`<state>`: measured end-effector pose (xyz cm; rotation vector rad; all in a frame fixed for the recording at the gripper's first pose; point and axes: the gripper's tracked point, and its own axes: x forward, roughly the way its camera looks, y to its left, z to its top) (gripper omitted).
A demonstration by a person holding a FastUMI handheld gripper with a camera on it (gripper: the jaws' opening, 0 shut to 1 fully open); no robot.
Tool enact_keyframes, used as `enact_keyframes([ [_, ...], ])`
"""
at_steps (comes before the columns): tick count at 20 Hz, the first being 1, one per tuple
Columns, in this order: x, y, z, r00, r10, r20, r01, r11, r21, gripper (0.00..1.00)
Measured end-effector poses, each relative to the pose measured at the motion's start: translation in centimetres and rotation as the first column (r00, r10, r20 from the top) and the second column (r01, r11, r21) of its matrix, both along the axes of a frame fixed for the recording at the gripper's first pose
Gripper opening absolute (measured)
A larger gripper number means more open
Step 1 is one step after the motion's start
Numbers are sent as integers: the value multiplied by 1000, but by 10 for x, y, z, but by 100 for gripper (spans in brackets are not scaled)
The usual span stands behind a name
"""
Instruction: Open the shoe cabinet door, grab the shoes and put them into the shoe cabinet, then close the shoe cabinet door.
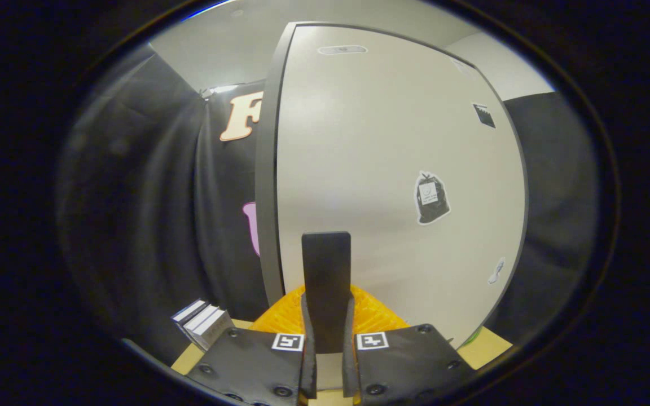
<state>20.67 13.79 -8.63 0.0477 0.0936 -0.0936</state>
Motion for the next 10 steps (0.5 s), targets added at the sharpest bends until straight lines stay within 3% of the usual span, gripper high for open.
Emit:
enact_keyframes([
  [2, -2, 1, 0, 1000, 9, -5, -9, 1000, 2, 13],
  [10, -17, 1, 2, 997, 72, -4, -72, 997, 15, 12],
])
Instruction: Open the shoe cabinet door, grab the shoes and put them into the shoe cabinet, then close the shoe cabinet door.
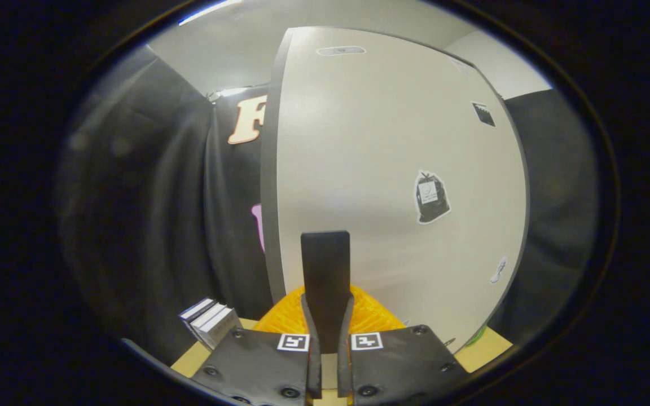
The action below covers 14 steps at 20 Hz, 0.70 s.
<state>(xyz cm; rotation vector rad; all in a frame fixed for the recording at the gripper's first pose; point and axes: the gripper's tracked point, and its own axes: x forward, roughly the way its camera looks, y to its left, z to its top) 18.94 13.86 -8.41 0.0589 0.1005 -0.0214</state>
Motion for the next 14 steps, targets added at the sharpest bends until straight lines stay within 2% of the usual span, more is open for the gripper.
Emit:
enact_keyframes([
  [7, -62, -16, 3, 993, 115, -6, -115, 993, 27, 12],
  [14, -119, -51, 9, 948, 319, -18, -318, 947, 35, 12],
])
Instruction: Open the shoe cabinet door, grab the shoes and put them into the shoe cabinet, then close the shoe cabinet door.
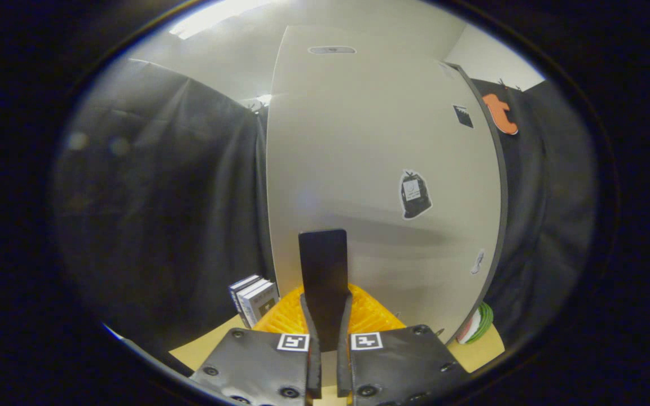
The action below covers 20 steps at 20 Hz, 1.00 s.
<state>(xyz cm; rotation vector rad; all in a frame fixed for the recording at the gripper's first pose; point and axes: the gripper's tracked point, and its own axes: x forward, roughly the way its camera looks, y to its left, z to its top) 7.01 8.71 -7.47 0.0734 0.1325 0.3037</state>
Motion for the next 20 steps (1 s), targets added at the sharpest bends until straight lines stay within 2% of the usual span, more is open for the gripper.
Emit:
enact_keyframes([
  [4, -26, -33, 2, 997, 73, -7, -73, 997, 4, 12],
  [8, -58, -77, 2, 997, 72, -18, -72, 997, 7, 12],
  [13, -88, -141, 6, 1000, -9, -17, 8, 1000, -21, 12],
  [20, -95, -215, 6, 989, -148, -22, 147, 989, -31, 10],
])
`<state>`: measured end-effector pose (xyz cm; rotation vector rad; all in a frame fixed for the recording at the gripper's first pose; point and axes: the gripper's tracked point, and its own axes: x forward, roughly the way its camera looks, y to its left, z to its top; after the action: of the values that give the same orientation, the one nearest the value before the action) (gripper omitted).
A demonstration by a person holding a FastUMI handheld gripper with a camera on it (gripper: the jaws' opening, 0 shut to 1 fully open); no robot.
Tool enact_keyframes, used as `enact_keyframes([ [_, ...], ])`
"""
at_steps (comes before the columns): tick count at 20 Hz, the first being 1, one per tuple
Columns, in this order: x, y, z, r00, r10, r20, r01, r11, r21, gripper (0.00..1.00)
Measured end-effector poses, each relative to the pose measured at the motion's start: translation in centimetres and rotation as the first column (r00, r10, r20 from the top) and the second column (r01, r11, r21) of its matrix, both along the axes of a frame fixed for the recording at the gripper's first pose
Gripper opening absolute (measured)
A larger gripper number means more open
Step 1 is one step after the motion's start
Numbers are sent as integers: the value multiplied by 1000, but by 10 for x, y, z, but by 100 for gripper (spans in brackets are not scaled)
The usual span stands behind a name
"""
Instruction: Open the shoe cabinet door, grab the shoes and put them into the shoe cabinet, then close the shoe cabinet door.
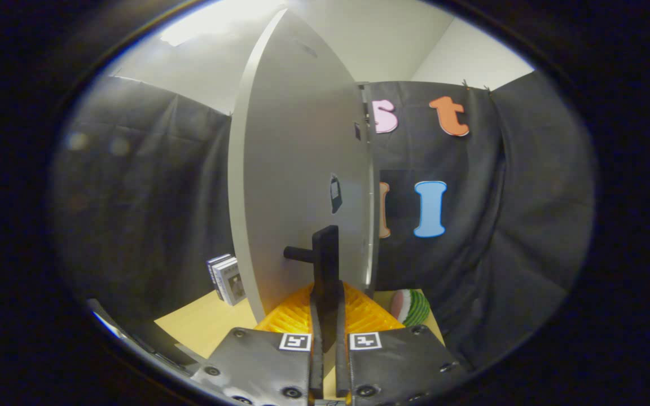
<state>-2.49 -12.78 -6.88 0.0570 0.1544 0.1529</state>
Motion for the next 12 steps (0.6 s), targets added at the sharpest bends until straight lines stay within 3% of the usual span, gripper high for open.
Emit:
enact_keyframes([
  [8, 5, -60, 0, 996, -91, -12, 92, 996, 23, 6],
  [12, 4, -68, -1, 996, -81, -23, 82, 996, 31, 4],
])
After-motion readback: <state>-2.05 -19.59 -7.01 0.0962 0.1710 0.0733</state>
